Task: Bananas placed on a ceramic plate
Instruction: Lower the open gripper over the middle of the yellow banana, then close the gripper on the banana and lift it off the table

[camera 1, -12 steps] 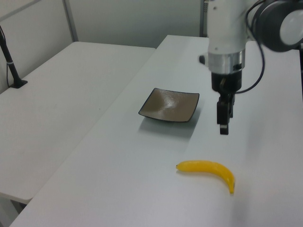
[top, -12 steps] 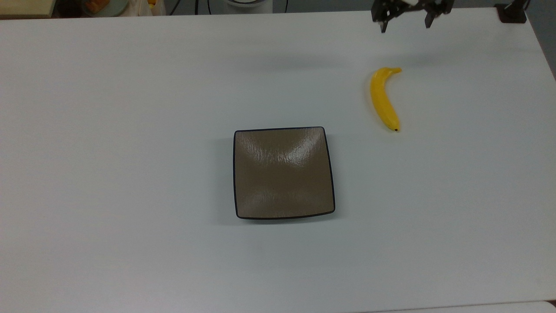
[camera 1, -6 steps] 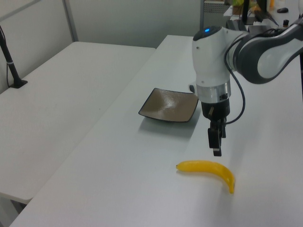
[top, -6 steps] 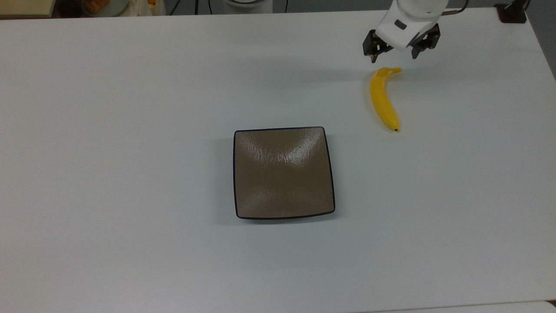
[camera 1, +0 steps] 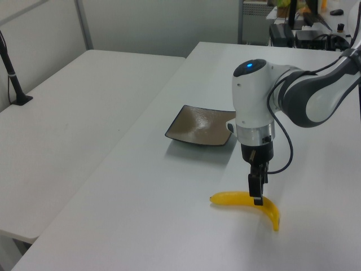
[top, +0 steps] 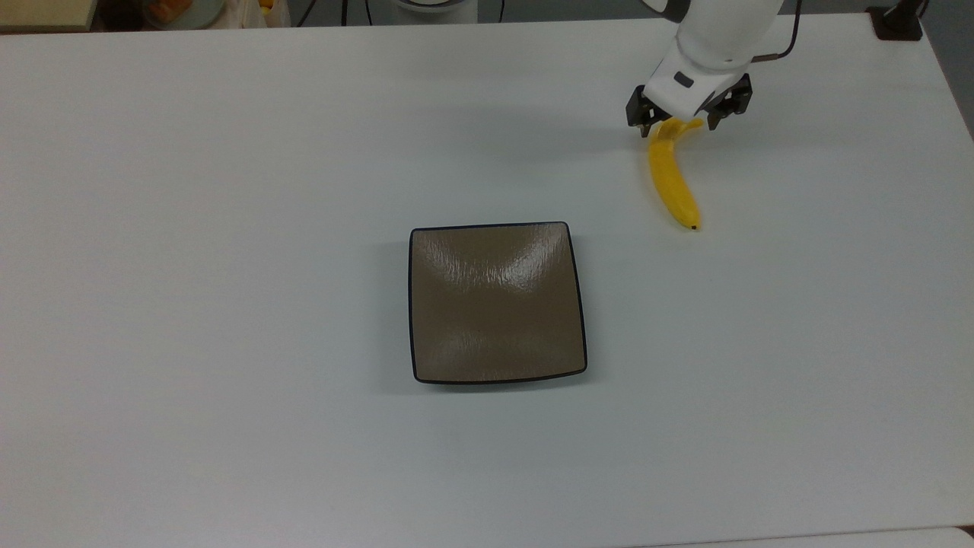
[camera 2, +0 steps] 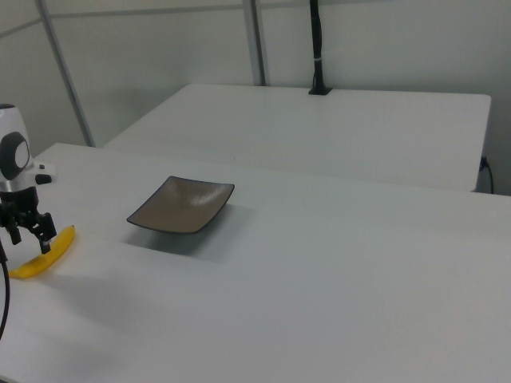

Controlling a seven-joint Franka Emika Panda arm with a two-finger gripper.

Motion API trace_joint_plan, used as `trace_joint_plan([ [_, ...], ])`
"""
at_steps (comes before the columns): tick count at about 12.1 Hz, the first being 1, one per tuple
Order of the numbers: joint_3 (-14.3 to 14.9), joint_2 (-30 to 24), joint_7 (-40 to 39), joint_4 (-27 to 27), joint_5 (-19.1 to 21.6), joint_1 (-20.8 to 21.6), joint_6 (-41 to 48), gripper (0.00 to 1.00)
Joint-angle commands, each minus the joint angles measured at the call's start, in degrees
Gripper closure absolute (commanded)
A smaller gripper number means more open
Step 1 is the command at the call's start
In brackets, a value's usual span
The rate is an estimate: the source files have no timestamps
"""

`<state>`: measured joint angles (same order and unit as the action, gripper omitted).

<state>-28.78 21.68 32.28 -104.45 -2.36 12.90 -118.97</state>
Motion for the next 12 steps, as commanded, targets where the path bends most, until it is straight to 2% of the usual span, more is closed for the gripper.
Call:
trace_joint_plan([
  [1,0.48,1.25,1.29,-1.81,-2.72,-0.07,-4.68,0.00],
  [6,1.18,3.27,1.20,-1.81,-4.31,-0.42,-6.80,0.01],
  [10,1.18,3.45,1.20,-1.73,-5.28,-0.50,-6.89,0.37],
  [11,1.18,3.45,1.20,-1.73,-5.28,-0.59,-6.89,0.55],
  [12,1.18,3.45,1.20,-1.64,-5.28,-0.59,-6.80,0.66],
])
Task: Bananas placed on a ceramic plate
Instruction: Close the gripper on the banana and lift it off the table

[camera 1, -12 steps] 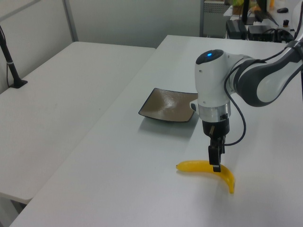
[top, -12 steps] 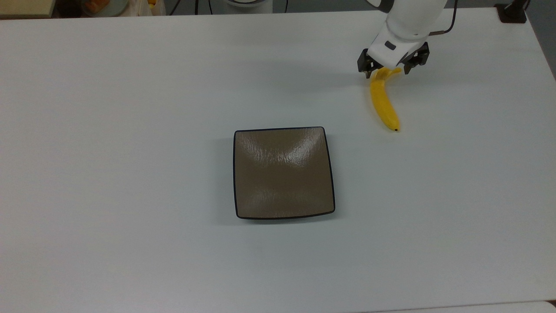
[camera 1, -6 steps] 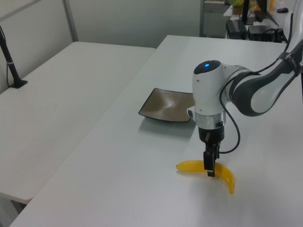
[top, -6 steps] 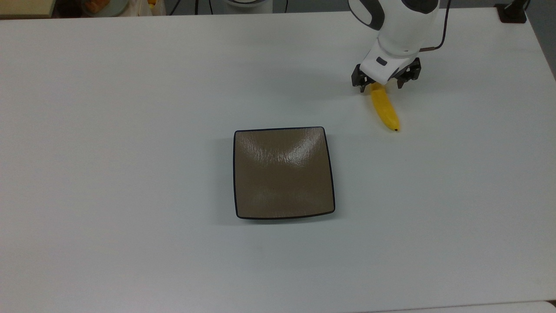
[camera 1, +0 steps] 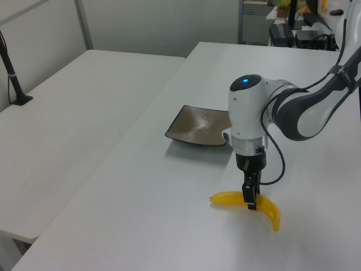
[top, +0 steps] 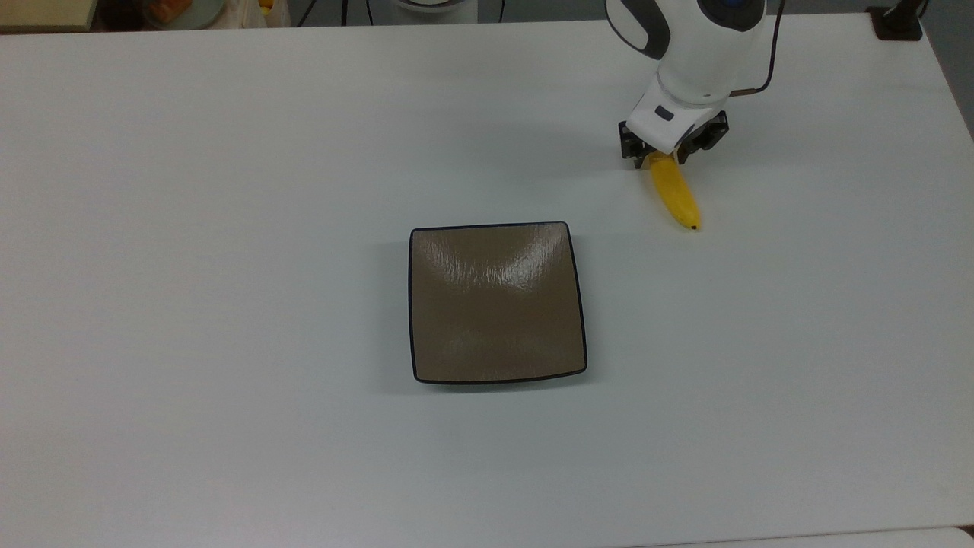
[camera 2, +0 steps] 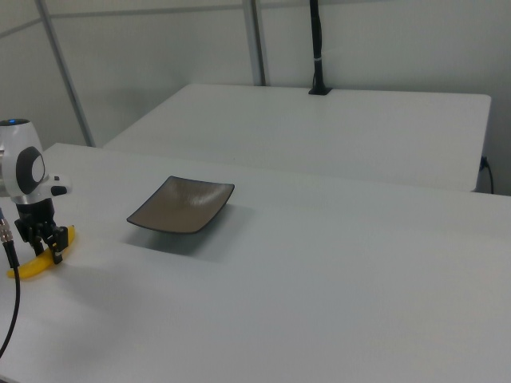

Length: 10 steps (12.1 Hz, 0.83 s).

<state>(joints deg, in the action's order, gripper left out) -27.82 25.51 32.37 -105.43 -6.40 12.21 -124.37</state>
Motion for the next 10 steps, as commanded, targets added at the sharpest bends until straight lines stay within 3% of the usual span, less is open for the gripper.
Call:
trace_joint_plan([
  [1,0.22,-0.38,1.12,-0.65,-1.24,0.10,-1.40,0.83],
  [2,0.22,-0.38,1.12,-0.57,-1.24,0.10,-1.31,0.98],
  [3,0.22,-0.64,0.94,-0.48,-1.33,0.27,-0.88,1.00],
  [7,0.31,-5.10,0.68,0.22,-1.07,-0.78,0.96,1.00],
  [10,1.09,-9.76,-1.85,3.99,-0.11,-2.62,9.03,1.00],
])
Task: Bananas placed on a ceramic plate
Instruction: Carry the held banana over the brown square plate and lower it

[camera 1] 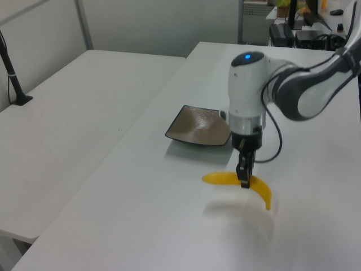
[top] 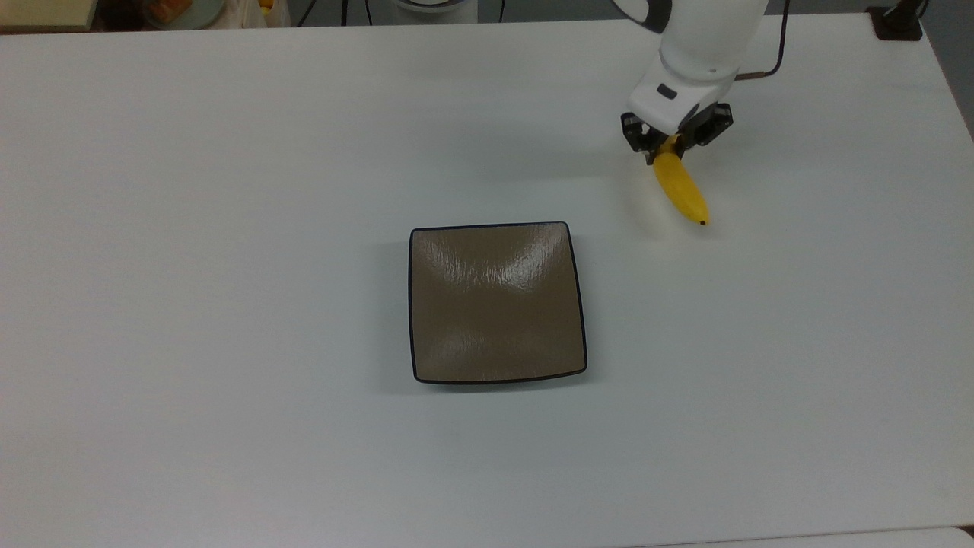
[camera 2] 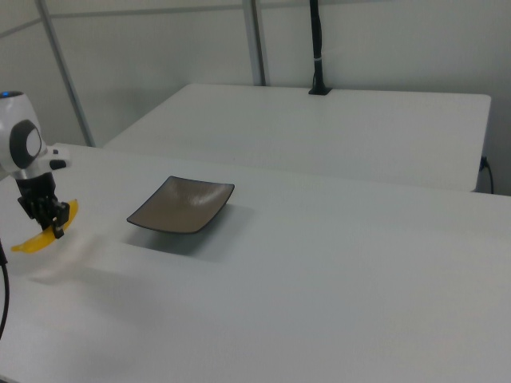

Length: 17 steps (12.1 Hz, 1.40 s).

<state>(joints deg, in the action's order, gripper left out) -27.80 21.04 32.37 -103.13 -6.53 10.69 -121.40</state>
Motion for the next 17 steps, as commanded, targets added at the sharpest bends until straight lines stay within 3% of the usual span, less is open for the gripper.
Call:
trace_joint_plan([
  [1,2.12,-7.22,-3.96,2.57,0.37,-1.11,8.00,1.00],
  [5,8.09,-10.84,-13.97,8.81,5.37,-1.03,17.32,1.00],
  [8,13.98,-13.65,-27.31,10.49,7.58,-1.11,20.94,1.00],
  [11,14.70,-13.48,-39.88,10.58,7.32,-4.88,20.77,1.00],
  [14,14.79,-12.43,-61.65,10.49,6.44,-8.31,19.98,1.00],
  [17,14.88,-9.71,-76.10,10.58,5.04,-10.25,17.27,1.00],
])
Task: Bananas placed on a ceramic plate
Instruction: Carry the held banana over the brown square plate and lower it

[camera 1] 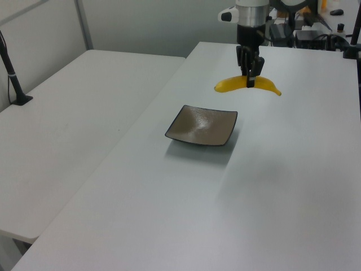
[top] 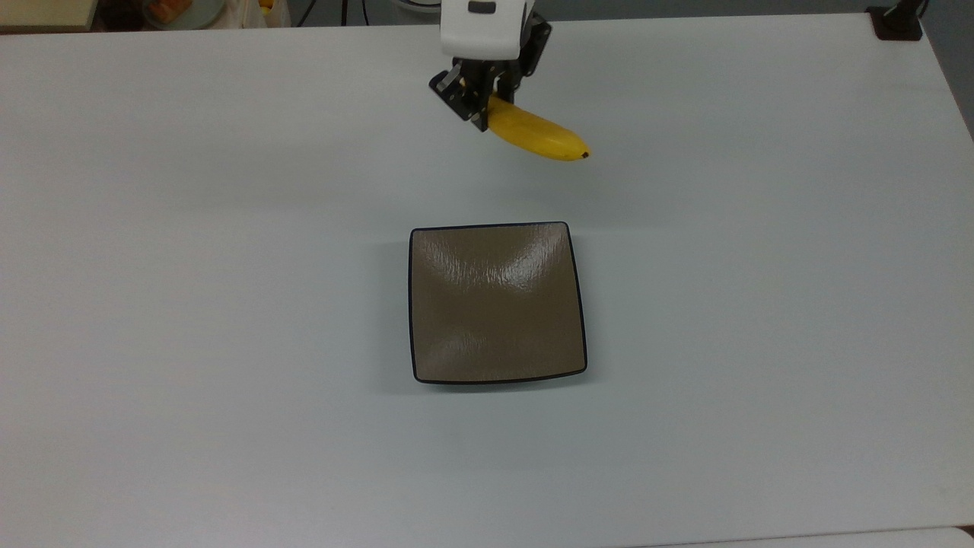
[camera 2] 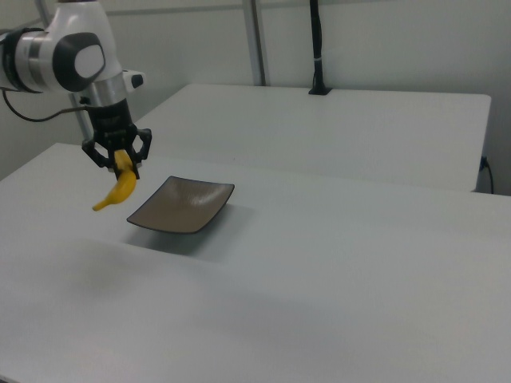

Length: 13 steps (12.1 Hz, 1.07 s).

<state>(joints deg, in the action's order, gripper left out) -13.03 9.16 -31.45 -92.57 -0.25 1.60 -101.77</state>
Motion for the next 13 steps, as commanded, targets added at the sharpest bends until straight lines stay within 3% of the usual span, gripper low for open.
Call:
trace_joint_plan([
  [1,0.20,3.83,-17.80,0.02,-2.98,-1.42,-5.34,1.00],
  [3,0.89,7.43,-22.33,2.12,-5.63,-1.43,-8.18,1.00],
  [7,2.04,15.25,-22.96,8.28,-8.44,-0.12,-10.63,1.00],
  [10,4.93,19.04,-22.08,8.37,-10.03,3.75,-17.39,1.00],
  [13,5.12,20.89,-22.16,8.46,-10.03,4.02,-23.55,1.00],
])
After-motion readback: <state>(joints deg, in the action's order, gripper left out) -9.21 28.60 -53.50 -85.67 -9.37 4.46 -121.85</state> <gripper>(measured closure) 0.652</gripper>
